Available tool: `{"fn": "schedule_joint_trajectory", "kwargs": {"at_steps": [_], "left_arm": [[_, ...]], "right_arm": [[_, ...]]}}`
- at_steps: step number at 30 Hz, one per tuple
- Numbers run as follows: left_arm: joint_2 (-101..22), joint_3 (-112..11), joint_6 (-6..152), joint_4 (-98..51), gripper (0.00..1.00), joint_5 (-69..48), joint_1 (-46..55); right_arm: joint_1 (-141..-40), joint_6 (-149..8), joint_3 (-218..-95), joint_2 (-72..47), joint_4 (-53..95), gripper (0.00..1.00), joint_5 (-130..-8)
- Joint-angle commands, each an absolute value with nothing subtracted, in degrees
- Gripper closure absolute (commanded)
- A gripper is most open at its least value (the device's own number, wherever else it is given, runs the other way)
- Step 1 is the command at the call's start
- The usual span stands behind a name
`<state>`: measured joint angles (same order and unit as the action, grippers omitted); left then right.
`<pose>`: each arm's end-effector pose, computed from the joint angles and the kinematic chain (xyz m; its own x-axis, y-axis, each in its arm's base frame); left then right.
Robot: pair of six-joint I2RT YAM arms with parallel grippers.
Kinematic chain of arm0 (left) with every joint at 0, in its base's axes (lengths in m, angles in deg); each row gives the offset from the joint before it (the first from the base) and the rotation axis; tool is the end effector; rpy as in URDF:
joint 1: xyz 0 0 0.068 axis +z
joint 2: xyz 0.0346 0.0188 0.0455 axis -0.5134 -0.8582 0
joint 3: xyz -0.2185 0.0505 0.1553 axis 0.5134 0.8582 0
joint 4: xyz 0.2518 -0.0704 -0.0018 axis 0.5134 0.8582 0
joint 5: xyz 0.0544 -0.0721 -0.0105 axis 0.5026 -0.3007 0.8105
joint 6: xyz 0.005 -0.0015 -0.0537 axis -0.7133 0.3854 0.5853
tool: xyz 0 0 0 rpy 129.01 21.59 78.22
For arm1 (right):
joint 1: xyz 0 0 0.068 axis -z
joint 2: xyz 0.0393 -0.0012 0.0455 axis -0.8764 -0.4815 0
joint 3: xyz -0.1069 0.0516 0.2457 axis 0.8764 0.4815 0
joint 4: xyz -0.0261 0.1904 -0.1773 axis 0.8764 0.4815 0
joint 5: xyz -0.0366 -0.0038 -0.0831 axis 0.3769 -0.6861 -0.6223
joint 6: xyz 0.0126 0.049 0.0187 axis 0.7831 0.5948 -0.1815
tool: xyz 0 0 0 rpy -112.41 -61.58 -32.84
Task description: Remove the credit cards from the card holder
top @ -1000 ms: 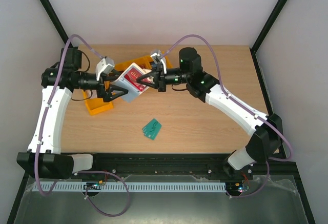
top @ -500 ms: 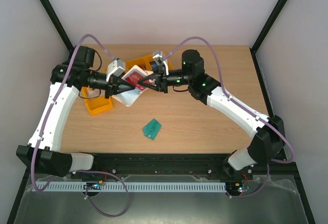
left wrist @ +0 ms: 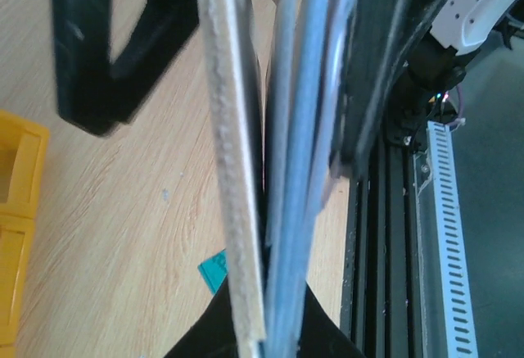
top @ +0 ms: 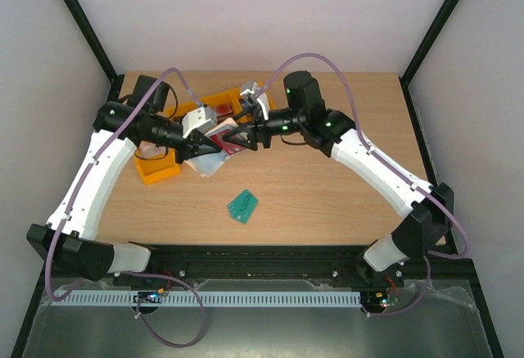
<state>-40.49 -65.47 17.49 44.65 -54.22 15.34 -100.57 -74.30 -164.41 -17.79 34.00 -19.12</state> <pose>0.2257 -0.0920 0.3961 -0.1570 0.4862 -0.8596 0.9800 0.1847 -0.0745 0.2439 0.2387 0.4009 -0.2621 -0.1782 -0.9484 -0.9556 -0.0892 0.2808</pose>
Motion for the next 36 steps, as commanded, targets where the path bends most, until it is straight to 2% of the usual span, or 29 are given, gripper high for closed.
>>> {"fn": "schedule_joint_trajectory", "kwargs": {"at_steps": [1, 3, 4, 6, 7, 8, 9, 10, 15, 18, 20, 22, 23, 25, 27, 36], "left_arm": [[-40.91, -66.38, 15.74, 46.53, 0.98, -51.68, 14.46], [-40.91, -66.36, 15.93, 46.36, 0.98, -51.56, 14.45], [-40.80, -66.38, 16.12, 46.24, 0.98, -51.60, 14.50], [-40.69, -66.23, 17.66, 44.78, 0.96, -50.95, 14.47], [-40.53, -65.90, 20.05, 43.00, 0.79, -49.44, 14.59], [-40.40, -65.27, 23.11, 40.15, 0.49, -47.44, 14.96], [-40.30, -64.65, 26.18, 37.26, 0.27, -45.09, 15.73], [-40.25, -64.14, 28.48, 34.94, 0.20, -43.11, 16.81], [-39.46, -65.45, 35.85, 27.87, 0.09, -32.70, 20.08], [-39.63, -67.78, 38.69, 26.56, 0.11, -31.42, 19.55], [-39.80, -68.56, 41.10, 26.01, 0.21, -38.98, 18.61], [-39.41, -65.21, 47.63, 21.37, 0.38, -52.06, 18.30], [-39.26, -61.93, 51.80, 17.77, 0.42, -59.61, 17.94], [-39.83, -55.69, 60.86, 10.13, 0.46, -62.93, 16.86], [-41.02, -52.91, 65.55, 5.89, 0.49, -61.39, 16.24], [-43.14, -49.96, 70.29, 0.83, 0.49, -56.81, 16.93]], "right_arm": [[-100.41, -76.70, -166.95, -19.90, 39.68, 0.56, -15.89], [-100.41, -77.64, -167.04, -19.72, 40.50, 0.87, -17.39], [-100.37, -78.16, -167.03, -19.50, 41.18, 0.97, -18.67], [-100.01, -77.85, -166.55, -18.89, 40.97, 0.98, -19.64], [-99.65, -76.54, -165.96, -18.40, 39.46, 0.98, -20.21], [-99.11, -74.27, -164.91, -17.92, 37.17, 0.98, -21.41], [-98.57, -71.87, -163.81, -17.48, 34.69, 0.98, -23.34], [-97.82, -69.16, -162.61, -17.18, 32.27, 0.98, -26.52], [-95.52, -59.16, -158.30, -18.33, 29.22, 0.98, -49.87], [-95.58, -53.98, -156.44, -19.40, 26.09, 0.98, -52.84], [-95.66, -51.21, -155.28, -19.86, 22.68, 0.98, -50.72], [-95.80, -48.87, -154.16, -20.26, 19.74, 0.98, -48.65], [-95.84, -47.64, -153.35, -20.34, 17.83, 0.98, -47.03], [-95.84, -44.76, -151.59, -20.43, 12.61, 0.99, -42.54], [-95.89, -42.76, -149.77, -20.44, 9.03, 0.98, -38.05], [-96.43, -38.35, -145.65, -18.48, -0.96, 0.98, -28.07]]}}
